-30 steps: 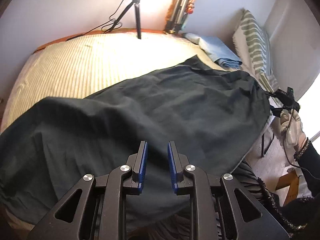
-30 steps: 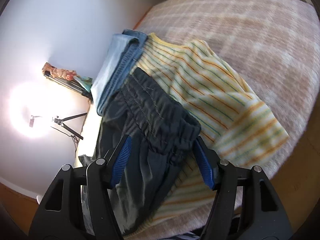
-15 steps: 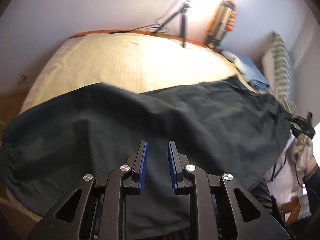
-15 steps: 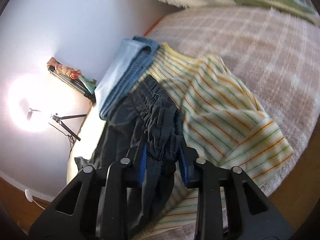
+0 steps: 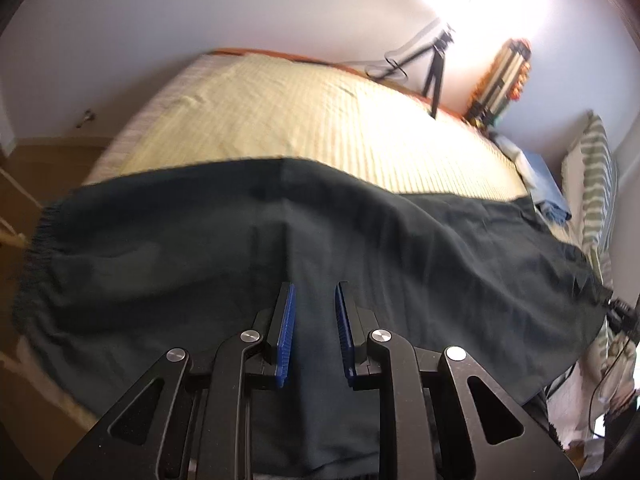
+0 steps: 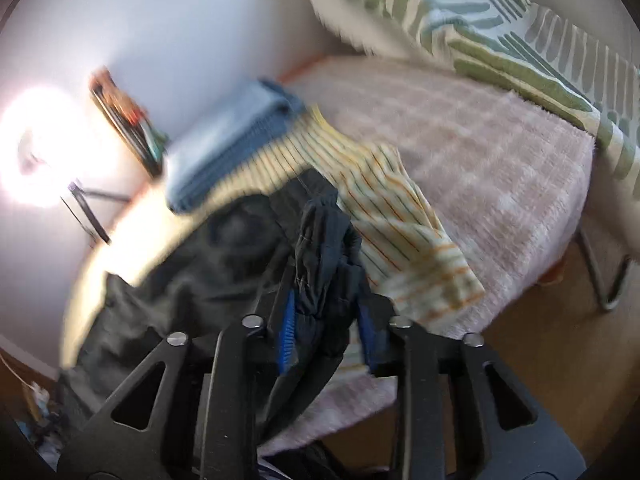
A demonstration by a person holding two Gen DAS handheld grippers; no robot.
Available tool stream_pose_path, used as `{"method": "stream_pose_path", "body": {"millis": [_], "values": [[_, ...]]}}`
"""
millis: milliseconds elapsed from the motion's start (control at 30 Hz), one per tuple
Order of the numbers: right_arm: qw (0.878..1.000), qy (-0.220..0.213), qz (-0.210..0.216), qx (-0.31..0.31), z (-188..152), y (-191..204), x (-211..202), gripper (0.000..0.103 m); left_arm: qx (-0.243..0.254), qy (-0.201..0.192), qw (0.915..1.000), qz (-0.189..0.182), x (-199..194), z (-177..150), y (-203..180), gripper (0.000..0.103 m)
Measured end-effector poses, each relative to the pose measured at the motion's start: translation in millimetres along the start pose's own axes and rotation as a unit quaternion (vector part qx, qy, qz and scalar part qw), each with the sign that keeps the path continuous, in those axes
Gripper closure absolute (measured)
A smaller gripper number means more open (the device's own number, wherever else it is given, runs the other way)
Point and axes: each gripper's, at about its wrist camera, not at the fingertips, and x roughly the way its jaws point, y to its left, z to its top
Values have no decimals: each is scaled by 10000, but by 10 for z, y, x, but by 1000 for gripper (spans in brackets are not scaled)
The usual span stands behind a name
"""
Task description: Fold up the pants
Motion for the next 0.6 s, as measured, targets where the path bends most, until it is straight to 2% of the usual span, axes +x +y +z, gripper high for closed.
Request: {"method": "stream_pose_path", "body": {"millis": [33,67,100,167,300,367,400,500,600], "values": [[10000,17,3,-96,4,11,-11,68,-100,-136,9998,70,-138,-5,88,84],[9999,30,29,-152,10,23,-34,64,-187,-222,9995,140,-233,1,155,77],[9998,24,14,-216,23,34,-84,64,-299,-319,9987,250,-353,-6,256,65],[9994,31,-52,-340,53,60,-189,64,-558,-503,9961,468,-544,-7,480,54],[9976,-198,-126,-654,76,188,-460,64,-1363,-784,9837,871,-924,-139,1069,54],[9951,-382,-147,-897,131,344,-591,64,-1743,-824,9780,793,-981,-197,1278,54],[9941,-434,-36,-989,171,429,-621,64,-1869,-850,9755,783,-991,-217,1351,54],[9897,-265,560,-1288,294,723,-587,52,-2012,-806,9731,779,-882,-220,1476,53],[9802,-59,1009,-1705,371,1066,-436,51,-2283,-655,9687,719,-688,-256,1592,54]]}}
